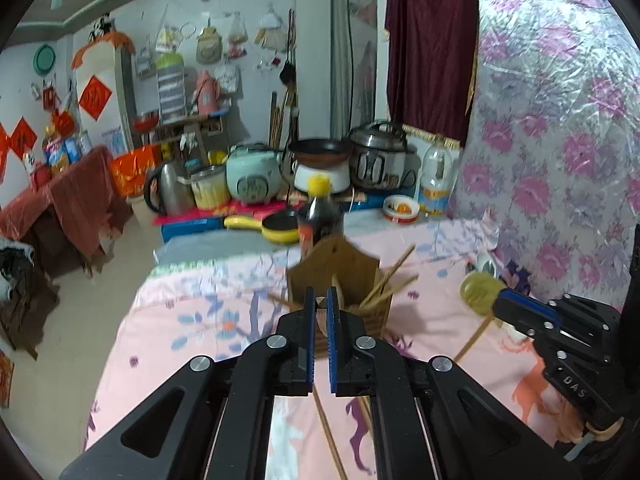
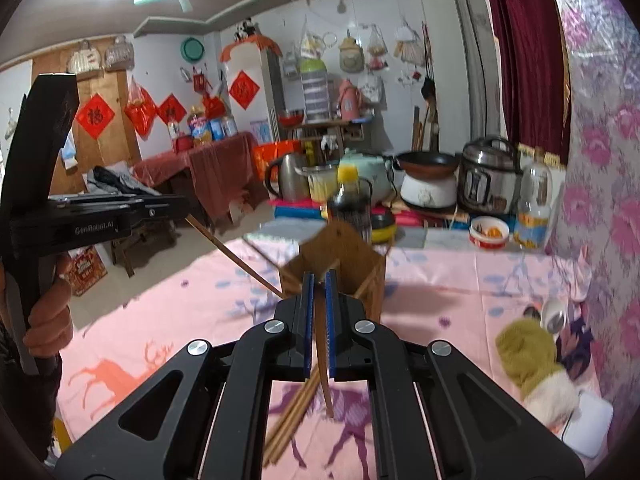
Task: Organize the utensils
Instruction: 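Lift the left tool's chopstick into the wooden holder while the right tool inserts its own, then open the left tool in the holder while the right tool releases its chopstick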
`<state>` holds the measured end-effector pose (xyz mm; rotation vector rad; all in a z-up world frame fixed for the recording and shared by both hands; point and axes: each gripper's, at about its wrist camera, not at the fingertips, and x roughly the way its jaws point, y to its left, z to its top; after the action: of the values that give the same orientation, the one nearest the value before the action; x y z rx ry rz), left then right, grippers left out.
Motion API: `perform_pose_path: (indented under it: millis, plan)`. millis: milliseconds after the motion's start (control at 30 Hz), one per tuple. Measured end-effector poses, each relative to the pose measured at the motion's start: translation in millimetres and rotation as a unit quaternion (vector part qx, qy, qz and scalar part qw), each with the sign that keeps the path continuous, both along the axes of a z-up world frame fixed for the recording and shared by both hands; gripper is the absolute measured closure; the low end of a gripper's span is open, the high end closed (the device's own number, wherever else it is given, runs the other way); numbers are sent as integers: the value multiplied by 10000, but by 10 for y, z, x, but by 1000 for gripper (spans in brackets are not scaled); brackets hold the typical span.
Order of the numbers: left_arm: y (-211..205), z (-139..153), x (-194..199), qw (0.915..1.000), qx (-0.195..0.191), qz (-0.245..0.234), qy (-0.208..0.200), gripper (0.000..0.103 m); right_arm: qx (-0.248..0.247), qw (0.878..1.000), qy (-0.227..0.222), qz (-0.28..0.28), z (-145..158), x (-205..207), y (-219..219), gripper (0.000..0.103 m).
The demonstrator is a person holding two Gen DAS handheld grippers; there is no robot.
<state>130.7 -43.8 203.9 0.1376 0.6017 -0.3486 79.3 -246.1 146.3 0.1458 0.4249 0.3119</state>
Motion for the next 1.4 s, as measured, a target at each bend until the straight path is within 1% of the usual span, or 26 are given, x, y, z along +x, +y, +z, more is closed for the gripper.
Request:
perform_pose_path:
  millis: [133,233,333,400,500,533,633,667,700,733,800,867,900,967,1033,1067,1100,1133,1200,1267,1300,1333,1367,1400]
  plan:
    - [-78,161,141,9999,-92,54,-116,97,172,9995,-266,-65,232,181,0,97]
    - [-73,198,298,9995,-190,183,-167,97,409,9973,-576,-216,386,364,-7,97]
    - [-73,166,469,9989,-235,339,-206,97,474,9942,-828,-492,454,540,14,97]
    - [-56,83,595,9987,-324,371,-95,97,469,9927,-912,-640,434,660,34,97]
    - [-36,-98,750,9983,-343,471,19,97,441,9918,-913,-783,299,878,67,97]
    - [-31,-181,805,9982,-352,474,92,97,440,9924,-853,-773,234,936,77,97]
    - [-34,-394,917,9978,-404,362,388,97,350,9963,-421,-661,-35,1133,135,95]
    - [-28,-452,928,9974,-441,342,458,96,303,9965,-311,-708,-114,1161,126,94]
    - [-20,-510,929,9971,-454,351,497,88,306,9957,-273,-835,-193,1152,86,91]
    - [-9,-549,925,9972,-443,372,479,66,338,9954,-277,-854,-229,1123,50,91]
    - [13,-572,867,9975,-422,494,285,47,374,9949,-345,-876,-252,1026,-12,90]
    - [38,-569,821,9975,-380,567,160,47,361,9939,-443,-943,-255,923,-64,87]
    - [50,-564,787,9975,-411,550,141,46,384,9934,-482,-966,-257,861,-104,84]
    - [90,-562,713,9971,-500,559,113,42,459,9932,-465,-966,-268,776,-171,79]
    - [135,-561,628,9966,-543,619,33,33,547,9932,-420,-942,-285,728,-204,76]
    - [145,-560,608,9964,-542,649,4,31,591,9932,-380,-926,-294,698,-228,76]
    - [182,-580,547,9960,-529,716,-48,27,612,9932,-352,-925,-295,686,-237,75]
    - [206,-600,504,9957,-518,758,-73,23,640,9931,-325,-924,-296,661,-252,72]
    - [265,-643,435,9953,-488,835,-91,20,699,9927,-296,-934,-286,601,-274,68]
    - [347,-731,351,9948,-423,930,-45,17,755,9923,-249,-946,-299,517,-294,62]
    - [378,-767,323,9947,-400,951,-27,16,781,9925,-195,-924,-321,462,-292,56]
    - [420,-829,279,9945,-373,983,-2,15,779,9928,-157,-900,-335,421,-284,51]
    - [457,-899,237,9941,-355,1024,30,14,747,9933,-116,-880,-359,355,-265,49]
    - [517,-1000,188,9935,-361,1079,87,12,715,9936,-96,-864,-375,296,-232,44]
